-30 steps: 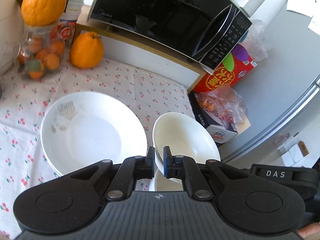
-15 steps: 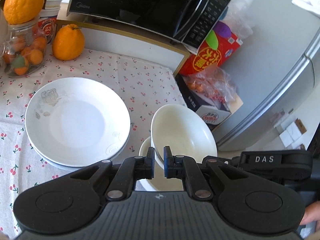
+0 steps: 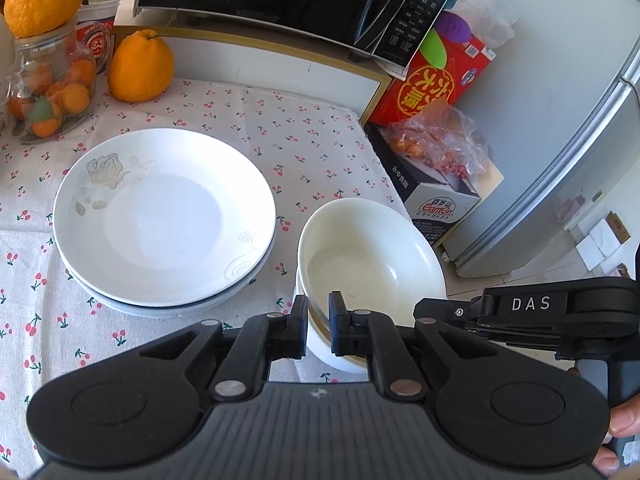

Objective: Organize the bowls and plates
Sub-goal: 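Lower the small bowl into the white bowl stack and open the left gripper, then close the right gripper on the rim of the white bowl stack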

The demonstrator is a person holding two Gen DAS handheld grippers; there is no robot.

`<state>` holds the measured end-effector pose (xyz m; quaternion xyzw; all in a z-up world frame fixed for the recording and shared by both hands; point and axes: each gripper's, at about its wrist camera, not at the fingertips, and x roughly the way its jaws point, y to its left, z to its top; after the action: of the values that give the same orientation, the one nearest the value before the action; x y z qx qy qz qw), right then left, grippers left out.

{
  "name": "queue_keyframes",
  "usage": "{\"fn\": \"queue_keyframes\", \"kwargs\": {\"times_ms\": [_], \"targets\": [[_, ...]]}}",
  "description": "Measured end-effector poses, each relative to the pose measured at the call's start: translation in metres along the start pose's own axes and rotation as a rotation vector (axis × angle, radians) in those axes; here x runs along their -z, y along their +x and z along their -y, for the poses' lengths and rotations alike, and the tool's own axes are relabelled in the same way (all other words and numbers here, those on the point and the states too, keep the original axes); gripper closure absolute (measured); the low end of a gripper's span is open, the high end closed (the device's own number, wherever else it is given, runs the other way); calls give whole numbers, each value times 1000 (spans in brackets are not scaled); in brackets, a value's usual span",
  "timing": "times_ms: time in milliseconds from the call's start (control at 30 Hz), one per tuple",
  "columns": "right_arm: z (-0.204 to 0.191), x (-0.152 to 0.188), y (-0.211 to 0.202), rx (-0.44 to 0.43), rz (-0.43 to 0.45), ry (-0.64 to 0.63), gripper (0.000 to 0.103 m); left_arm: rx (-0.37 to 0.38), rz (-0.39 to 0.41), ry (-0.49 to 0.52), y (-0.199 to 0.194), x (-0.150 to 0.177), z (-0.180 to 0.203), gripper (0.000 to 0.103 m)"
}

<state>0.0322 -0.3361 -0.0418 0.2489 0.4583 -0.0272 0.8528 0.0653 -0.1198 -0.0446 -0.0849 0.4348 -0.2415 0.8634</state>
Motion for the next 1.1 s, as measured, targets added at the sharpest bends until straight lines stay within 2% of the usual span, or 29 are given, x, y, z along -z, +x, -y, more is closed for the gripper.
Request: {"fn": "queue_keyframes", "kwargs": {"times_ms": [267,333,367,533,633,700,867,900,1000,1100], "targets": [[0,0,3,14,-7,-12,90,-11,-8,35,3,3,2,91],[1,-1,3,17,-4,-6,89,-23,-5,49,5,3,4,86],[2,-1,2,19,0,-2,87,-26,-1,56,5,3,4,81],[11,-4,1,-5,6,41,80,-20,14,65,4,4,1,70],[13,-5,0,9,17,43,70,-8,23,72,2,5,0,58],[16,-5,-1,7,23,47,67,4,31,88,1,6,0,45],[24,-6,-6,-12,60,55,43,52,61,195,-1,13,6,22],[25,-6,-7,-16,71,50,41,60,64,219,-1,15,7,16],[27,-6,-9,-32,110,21,31,70,77,284,-1,23,9,6],[26,-4,-10,-42,159,-49,22,64,84,343,0,28,9,1]]}}
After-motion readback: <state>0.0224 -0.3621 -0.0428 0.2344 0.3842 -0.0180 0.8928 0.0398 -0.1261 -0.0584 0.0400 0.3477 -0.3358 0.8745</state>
